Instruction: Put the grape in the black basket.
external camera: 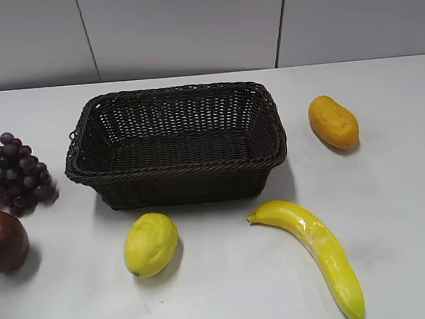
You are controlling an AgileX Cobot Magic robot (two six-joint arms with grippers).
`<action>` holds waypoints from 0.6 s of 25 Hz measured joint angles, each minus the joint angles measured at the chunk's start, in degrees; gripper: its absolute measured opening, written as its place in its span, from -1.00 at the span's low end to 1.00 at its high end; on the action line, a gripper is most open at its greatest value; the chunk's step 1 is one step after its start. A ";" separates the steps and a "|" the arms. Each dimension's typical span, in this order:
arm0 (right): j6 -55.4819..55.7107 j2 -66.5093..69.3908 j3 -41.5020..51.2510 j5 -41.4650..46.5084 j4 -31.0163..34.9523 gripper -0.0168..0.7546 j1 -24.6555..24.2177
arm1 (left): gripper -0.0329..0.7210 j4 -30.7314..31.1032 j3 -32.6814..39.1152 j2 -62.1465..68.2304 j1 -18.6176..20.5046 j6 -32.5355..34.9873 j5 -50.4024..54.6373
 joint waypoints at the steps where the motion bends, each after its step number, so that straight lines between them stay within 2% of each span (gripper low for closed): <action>1: 0.00 0.00 0.00 0.00 0.00 0.44 0.00 | 0.75 0.00 -1.58 3.72 0.00 0.00 0.06; 4: 0.00 0.00 0.00 0.00 0.00 0.44 0.00 | 0.75 -0.06 -7.78 13.56 0.00 0.80 1.53; 9: 0.00 0.00 0.00 0.00 0.00 0.44 0.00 | 0.75 -0.06 -16.47 26.77 -0.12 6.75 6.18; 15: 0.00 0.00 0.00 0.00 0.00 0.44 0.00 | 0.75 0.05 -22.46 39.13 -0.12 12.97 11.21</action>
